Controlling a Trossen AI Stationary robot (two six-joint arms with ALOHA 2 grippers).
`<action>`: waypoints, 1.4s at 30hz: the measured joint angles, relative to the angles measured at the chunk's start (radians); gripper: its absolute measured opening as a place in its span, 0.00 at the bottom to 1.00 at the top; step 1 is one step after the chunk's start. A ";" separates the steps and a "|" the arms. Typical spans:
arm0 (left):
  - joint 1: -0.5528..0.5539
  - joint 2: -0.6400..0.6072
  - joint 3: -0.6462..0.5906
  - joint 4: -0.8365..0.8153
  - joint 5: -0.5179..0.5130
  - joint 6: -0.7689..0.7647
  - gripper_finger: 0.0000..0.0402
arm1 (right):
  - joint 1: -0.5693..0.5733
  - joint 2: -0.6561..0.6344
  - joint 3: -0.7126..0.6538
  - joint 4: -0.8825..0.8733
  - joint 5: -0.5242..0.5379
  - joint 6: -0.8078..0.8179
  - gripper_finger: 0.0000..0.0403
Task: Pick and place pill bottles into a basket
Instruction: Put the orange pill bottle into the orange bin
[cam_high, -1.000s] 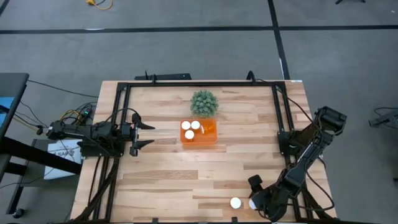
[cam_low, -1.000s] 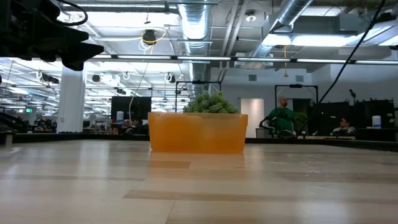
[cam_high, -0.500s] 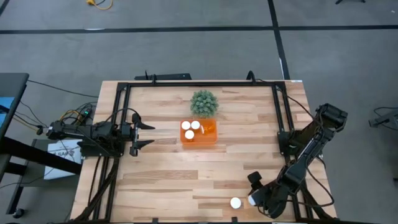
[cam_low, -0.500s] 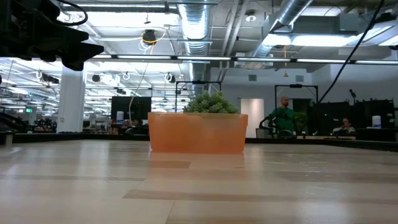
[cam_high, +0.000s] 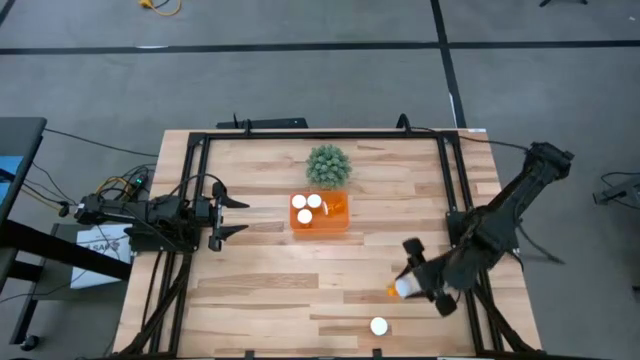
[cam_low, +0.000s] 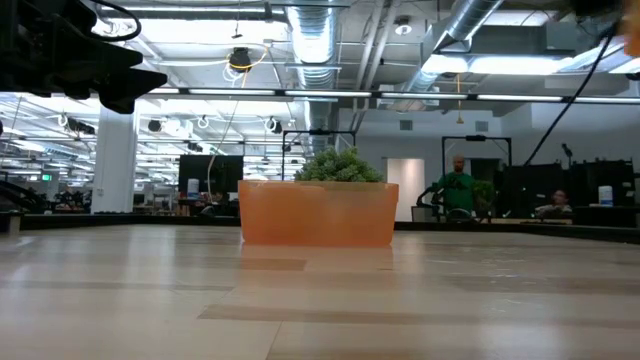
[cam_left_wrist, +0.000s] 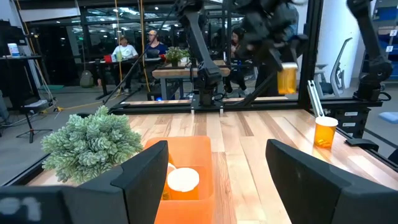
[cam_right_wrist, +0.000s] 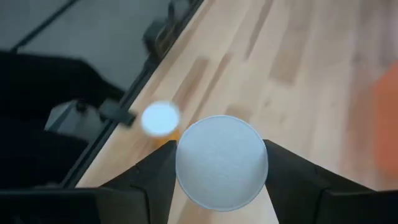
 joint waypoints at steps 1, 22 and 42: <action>0.000 0.000 0.000 0.000 0.000 0.000 0.65 | -0.021 -0.029 0.000 0.002 0.000 -0.025 0.49; 0.000 0.000 0.000 0.000 0.000 0.000 0.65 | -0.695 -0.065 0.000 0.227 -0.266 -0.413 0.52; 0.000 0.000 0.000 0.000 0.000 0.000 0.65 | -1.019 0.272 0.000 0.389 -0.584 -0.369 0.48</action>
